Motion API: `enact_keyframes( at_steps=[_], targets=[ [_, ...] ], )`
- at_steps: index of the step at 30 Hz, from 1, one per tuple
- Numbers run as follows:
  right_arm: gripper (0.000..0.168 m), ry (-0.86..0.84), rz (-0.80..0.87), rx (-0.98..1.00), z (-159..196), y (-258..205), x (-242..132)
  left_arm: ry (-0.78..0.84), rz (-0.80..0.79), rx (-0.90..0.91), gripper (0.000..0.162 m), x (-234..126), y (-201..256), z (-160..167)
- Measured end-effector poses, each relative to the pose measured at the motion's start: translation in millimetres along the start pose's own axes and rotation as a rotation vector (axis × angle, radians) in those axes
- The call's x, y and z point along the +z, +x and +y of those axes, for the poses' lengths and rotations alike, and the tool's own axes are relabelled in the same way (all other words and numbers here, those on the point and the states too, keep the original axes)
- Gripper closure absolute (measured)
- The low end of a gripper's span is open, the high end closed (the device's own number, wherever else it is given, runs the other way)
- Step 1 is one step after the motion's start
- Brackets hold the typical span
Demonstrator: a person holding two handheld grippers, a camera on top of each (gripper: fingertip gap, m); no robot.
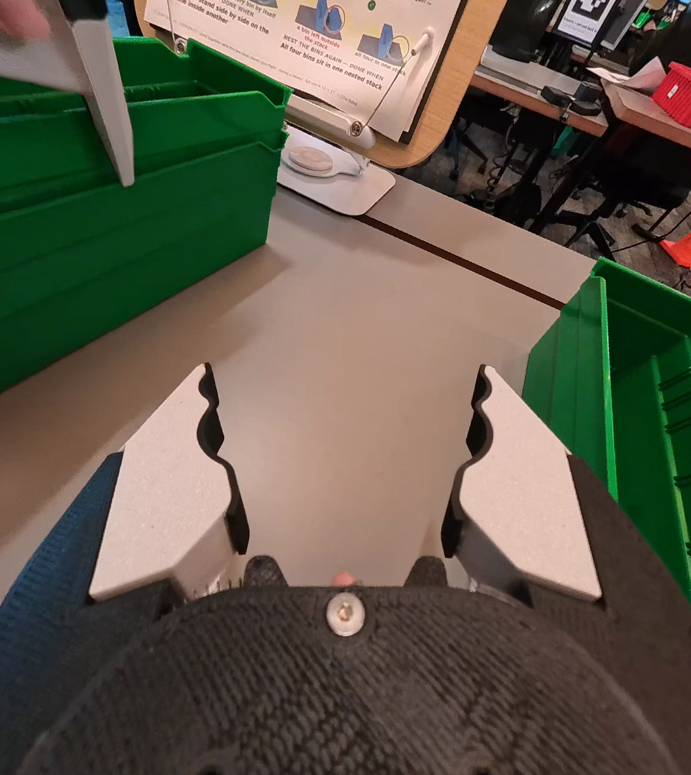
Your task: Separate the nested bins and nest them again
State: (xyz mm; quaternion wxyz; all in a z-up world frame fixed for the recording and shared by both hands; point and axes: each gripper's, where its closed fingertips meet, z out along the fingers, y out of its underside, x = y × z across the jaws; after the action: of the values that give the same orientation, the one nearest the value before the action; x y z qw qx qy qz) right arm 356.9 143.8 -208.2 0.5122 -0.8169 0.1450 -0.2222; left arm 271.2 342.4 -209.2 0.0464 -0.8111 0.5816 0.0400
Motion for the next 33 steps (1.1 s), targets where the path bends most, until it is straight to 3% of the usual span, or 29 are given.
enact_keyframes(
  at_steps=[2,9,16,33],
  targets=[
    [0.048,-0.002,0.000,0.005,1.2,1.2,0.4,-0.014,-0.001,-0.005,0.041,6.1,-0.7,1.1],
    [0.048,-0.008,-0.002,0.016,4.2,3.1,2.2,-0.067,0.012,0.008,0.061,1.8,-4.5,4.1],
    [0.048,-0.009,-0.009,0.014,4.1,0.7,3.3,-0.075,0.106,-0.065,0.069,-1.8,-6.1,9.2],
    [0.049,-0.011,-0.025,0.003,2.9,-6.6,5.1,-0.075,0.186,-0.072,0.047,-3.1,10.0,16.8]
  ],
)
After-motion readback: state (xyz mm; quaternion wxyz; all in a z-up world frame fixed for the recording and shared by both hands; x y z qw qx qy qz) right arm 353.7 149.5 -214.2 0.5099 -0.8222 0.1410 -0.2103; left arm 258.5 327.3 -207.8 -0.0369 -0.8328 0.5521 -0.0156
